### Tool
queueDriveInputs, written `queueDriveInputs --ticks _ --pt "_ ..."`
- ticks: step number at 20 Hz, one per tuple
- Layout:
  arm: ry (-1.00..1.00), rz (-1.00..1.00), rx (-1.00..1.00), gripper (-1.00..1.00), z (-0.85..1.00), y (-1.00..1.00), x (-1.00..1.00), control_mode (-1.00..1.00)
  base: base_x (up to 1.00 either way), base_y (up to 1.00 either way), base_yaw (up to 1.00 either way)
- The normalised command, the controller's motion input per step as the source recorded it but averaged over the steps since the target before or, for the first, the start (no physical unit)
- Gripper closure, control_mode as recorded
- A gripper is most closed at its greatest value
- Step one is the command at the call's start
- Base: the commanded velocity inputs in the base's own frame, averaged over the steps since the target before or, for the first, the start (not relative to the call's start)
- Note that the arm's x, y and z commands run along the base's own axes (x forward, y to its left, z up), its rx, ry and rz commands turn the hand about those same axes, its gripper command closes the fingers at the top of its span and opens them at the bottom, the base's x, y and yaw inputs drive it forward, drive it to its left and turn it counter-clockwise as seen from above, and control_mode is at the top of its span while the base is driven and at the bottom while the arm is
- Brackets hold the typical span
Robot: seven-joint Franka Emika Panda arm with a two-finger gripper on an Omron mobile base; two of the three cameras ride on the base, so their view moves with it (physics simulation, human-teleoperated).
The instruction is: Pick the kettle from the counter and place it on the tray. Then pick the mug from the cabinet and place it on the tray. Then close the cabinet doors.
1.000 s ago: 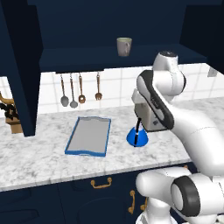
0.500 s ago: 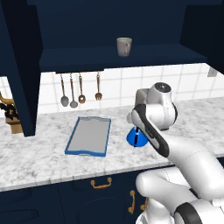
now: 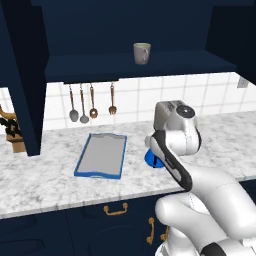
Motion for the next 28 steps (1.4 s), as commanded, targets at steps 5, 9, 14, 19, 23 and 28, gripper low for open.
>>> queueDriveInputs --ticks 5,9,14,19,23,28 --pt "0.07 -0.11 0.00 -1.00 -0.06 0.00 0.40 -1.00 0.00 0.00 0.00" --pt "0.10 -0.12 0.00 -1.00 -0.10 0.00 0.52 -1.00 0.00 0.00 0.00" --pt "0.08 -0.08 0.00 -1.00 -0.16 0.00 0.51 -1.00 0.00 0.00 0.00" --pt "0.01 -0.02 0.00 -1.00 -0.31 0.00 0.38 -1.00 0.00 0.00 0.00" --pt "0.00 0.00 0.00 -1.00 -0.30 0.00 0.20 -1.00 0.00 0.00 0.00" --pt "0.00 0.00 0.00 1.00 -0.08 0.00 0.04 -1.00 0.00 0.00 0.00"
